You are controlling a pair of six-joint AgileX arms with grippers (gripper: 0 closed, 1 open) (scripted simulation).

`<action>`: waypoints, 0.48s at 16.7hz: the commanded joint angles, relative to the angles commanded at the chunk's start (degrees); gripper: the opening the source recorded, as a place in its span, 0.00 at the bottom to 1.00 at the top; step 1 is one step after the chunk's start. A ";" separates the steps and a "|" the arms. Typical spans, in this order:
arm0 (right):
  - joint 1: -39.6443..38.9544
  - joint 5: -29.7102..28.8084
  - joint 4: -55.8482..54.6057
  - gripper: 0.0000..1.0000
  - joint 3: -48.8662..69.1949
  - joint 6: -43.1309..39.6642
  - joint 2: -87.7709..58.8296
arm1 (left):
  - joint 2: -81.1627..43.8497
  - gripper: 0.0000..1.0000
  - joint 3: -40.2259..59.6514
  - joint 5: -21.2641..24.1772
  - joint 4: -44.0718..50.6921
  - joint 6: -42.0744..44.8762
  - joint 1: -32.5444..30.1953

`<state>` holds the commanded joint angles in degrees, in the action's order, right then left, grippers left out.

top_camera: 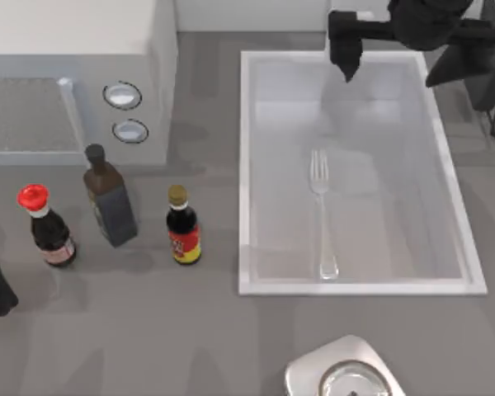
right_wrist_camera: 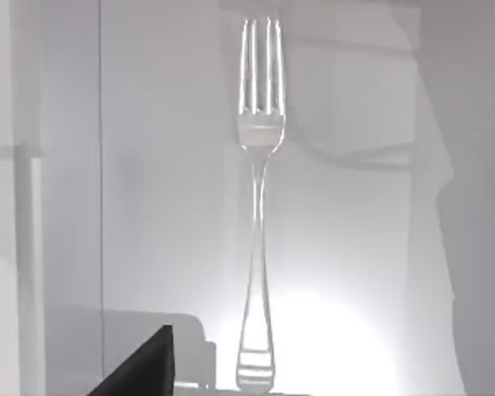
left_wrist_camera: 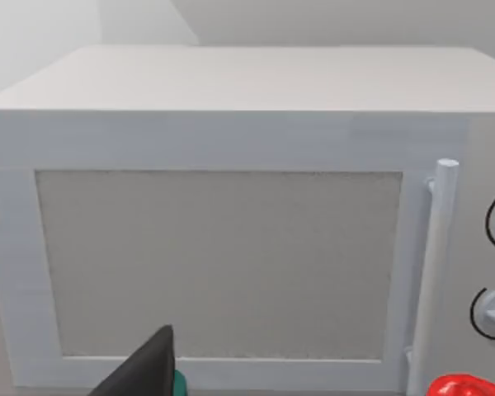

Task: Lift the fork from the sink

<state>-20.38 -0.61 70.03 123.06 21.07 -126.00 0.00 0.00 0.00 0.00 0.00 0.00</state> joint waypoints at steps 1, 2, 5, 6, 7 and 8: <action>-0.83 0.01 2.74 1.00 4.69 0.93 -4.83 | 0.00 1.00 0.00 0.00 0.00 0.00 0.00; -1.61 0.02 5.31 1.00 9.07 1.82 -9.36 | 0.00 1.00 0.00 0.00 0.00 0.00 0.00; -3.52 0.06 11.57 1.00 19.70 4.00 -20.34 | 0.00 1.00 0.00 0.00 0.00 0.00 0.00; -4.00 0.07 13.14 1.00 22.37 4.55 -23.10 | 0.00 1.00 0.00 0.00 0.00 0.00 0.00; -4.40 0.08 14.44 1.00 24.57 5.01 -25.38 | 0.00 1.00 0.00 0.00 0.00 0.00 0.00; -4.66 0.09 15.31 1.00 26.06 5.33 -26.91 | 0.00 1.00 0.00 0.00 0.00 0.00 0.00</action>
<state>-25.05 -0.52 85.34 149.12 26.40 -152.91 0.00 0.00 0.00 0.00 0.00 0.00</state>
